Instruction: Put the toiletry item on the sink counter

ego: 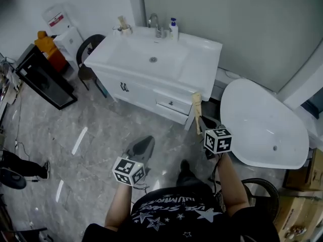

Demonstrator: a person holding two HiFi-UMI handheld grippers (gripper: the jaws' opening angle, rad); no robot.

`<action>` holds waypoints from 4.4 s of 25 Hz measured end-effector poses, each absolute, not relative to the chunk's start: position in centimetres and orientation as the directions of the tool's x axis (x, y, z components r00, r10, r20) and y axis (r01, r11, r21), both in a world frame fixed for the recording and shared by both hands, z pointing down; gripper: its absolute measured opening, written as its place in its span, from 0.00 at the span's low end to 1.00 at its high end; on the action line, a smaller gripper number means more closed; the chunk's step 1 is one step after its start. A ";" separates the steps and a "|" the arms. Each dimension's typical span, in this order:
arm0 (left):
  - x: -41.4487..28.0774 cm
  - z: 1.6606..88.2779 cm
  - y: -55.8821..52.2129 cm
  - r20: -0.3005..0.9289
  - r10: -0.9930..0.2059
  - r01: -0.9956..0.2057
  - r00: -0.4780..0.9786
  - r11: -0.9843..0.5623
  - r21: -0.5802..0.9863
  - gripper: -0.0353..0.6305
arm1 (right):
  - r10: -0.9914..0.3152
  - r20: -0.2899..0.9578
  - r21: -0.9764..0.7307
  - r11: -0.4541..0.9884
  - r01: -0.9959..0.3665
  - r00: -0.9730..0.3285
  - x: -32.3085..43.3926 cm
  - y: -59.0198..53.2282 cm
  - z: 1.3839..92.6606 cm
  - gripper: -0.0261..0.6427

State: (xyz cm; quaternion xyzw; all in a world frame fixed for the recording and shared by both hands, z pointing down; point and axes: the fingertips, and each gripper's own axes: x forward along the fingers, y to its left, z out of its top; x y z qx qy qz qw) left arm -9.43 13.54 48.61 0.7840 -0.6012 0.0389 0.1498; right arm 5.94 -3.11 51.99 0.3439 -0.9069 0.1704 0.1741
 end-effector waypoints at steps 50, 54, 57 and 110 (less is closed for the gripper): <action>-8.5 52.2 -17.7 0.294 -0.844 -0.885 0.449 -0.373 0.280 0.10 | -0.540 0.532 -0.288 0.610 -0.739 -0.653 9.3 -27.9 57.7 0.07; -10.6 52.1 -21.6 0.304 -0.833 -0.881 0.463 -0.394 0.262 0.10 | -0.549 0.548 -0.282 0.589 -0.757 -0.631 8.1 -31.0 58.0 0.07; -12.3 51.9 -23.9 0.305 -0.827 -0.877 0.471 -0.405 0.257 0.10 | -0.558 0.557 -0.272 0.578 -0.770 -0.616 7.0 -33.0 57.8 0.07; -23.8 54.8 -46.1 0.321 -0.773 -0.830 0.547 -0.451 0.327 0.10 | -0.499 0.837 0.466 0.865 -0.186 -0.224 -5.3 -60.7 62.7 0.07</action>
